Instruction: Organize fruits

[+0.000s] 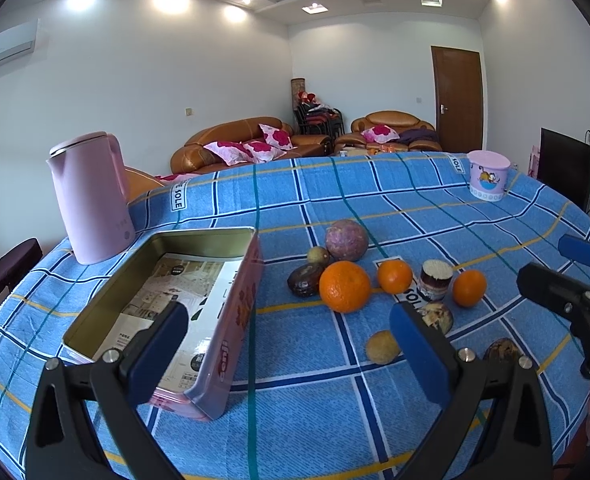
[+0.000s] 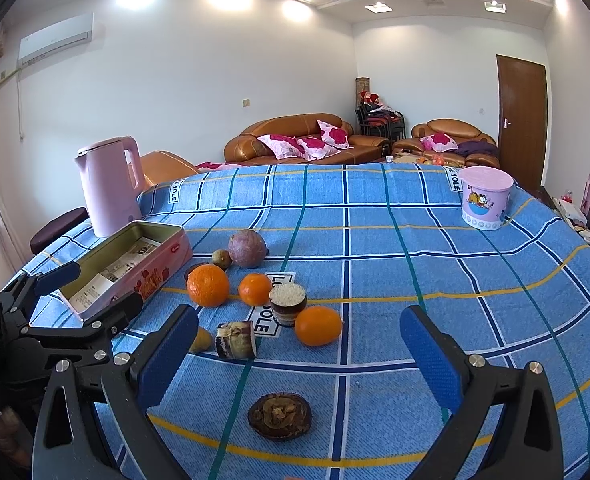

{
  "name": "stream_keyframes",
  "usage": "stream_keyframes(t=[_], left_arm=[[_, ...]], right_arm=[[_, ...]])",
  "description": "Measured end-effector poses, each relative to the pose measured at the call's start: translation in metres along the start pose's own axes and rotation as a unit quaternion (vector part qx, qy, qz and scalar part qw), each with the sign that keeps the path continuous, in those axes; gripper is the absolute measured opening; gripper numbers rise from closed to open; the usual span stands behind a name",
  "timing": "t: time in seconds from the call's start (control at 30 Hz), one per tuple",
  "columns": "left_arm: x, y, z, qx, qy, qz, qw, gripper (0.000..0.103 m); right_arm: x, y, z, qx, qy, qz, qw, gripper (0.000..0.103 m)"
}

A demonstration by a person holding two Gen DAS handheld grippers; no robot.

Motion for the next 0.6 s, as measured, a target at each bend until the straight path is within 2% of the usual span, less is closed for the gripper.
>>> stream_keyframes(t=[0.17, 0.33, 0.4, 0.5, 0.57, 0.6], left_arm=[[-0.012, 0.01, 0.004, -0.008, 0.006, -0.032, 0.9994, 0.103], [-0.009, 0.012, 0.012, -0.019, 0.03, -0.028, 0.999, 0.101], [-0.009, 0.013, 0.018, -0.018, 0.053, -0.036, 0.9978, 0.095], [-0.012, 0.015, 0.029, -0.038, 0.054, -0.046, 0.9968, 0.084], [-0.013, 0.016, 0.032, -0.038, 0.063, -0.053, 0.9959, 0.081], [-0.014, 0.016, 0.032, -0.036, 0.068, -0.057, 0.9954, 0.08]], right_arm=[[0.001, 0.005, 0.005, -0.002, 0.005, -0.002, 1.0, 0.102], [0.004, 0.023, 0.011, 0.002, 0.005, -0.017, 1.0, 0.102], [0.003, 0.033, 0.012, 0.008, 0.011, -0.03, 0.999, 0.102], [0.0, 0.04, 0.012, 0.013, 0.008, -0.04, 0.999, 0.101], [-0.002, 0.043, 0.011, 0.012, -0.001, -0.043, 0.999, 0.095], [-0.004, 0.044, 0.011, 0.011, -0.007, -0.048, 0.999, 0.087]])
Point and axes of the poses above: each gripper's, at about its wrist camera, not at the fingertips, and x roughly against the way its jaws point, z to its right, y to its underside, the point moved 5 cm from there along -x, roughly the way its jaws point, and after that the axes turned 1 degree about -x, right-handed, at the moved point
